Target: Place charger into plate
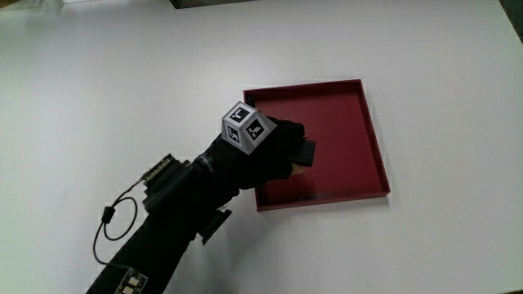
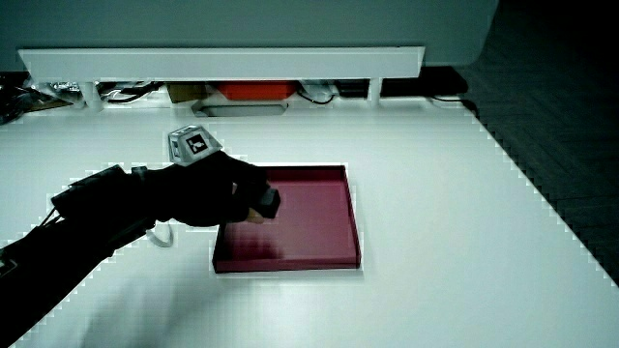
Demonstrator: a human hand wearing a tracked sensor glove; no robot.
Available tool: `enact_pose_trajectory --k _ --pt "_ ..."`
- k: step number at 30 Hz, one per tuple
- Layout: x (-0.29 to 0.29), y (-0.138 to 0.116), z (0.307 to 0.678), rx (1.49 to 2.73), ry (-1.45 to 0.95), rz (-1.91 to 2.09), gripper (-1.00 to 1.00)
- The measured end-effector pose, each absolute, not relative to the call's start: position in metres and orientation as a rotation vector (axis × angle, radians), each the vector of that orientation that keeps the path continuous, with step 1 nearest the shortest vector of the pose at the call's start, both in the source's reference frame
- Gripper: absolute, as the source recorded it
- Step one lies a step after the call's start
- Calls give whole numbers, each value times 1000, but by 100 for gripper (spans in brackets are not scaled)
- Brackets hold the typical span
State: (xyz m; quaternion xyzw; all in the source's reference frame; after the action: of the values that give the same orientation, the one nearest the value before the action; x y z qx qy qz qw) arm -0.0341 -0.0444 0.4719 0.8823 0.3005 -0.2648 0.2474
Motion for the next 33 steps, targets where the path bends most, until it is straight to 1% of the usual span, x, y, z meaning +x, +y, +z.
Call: enact_pose_trajectory --k 3,4,11,14,19,21,33 --pt "-26 -43 478 2417 816 -664 0" --pt "-23 -43 485 2400 818 -659 0" --pt "-7 -34 504 2390 826 -521 0" --pt "-5 -33 510 2367 809 -502 0" --pt "-3 -31 515 2363 813 -434 0" --pt "-4 -30 525 2352 809 -442 0" --pt "-5 -29 527 2340 777 -437 0"
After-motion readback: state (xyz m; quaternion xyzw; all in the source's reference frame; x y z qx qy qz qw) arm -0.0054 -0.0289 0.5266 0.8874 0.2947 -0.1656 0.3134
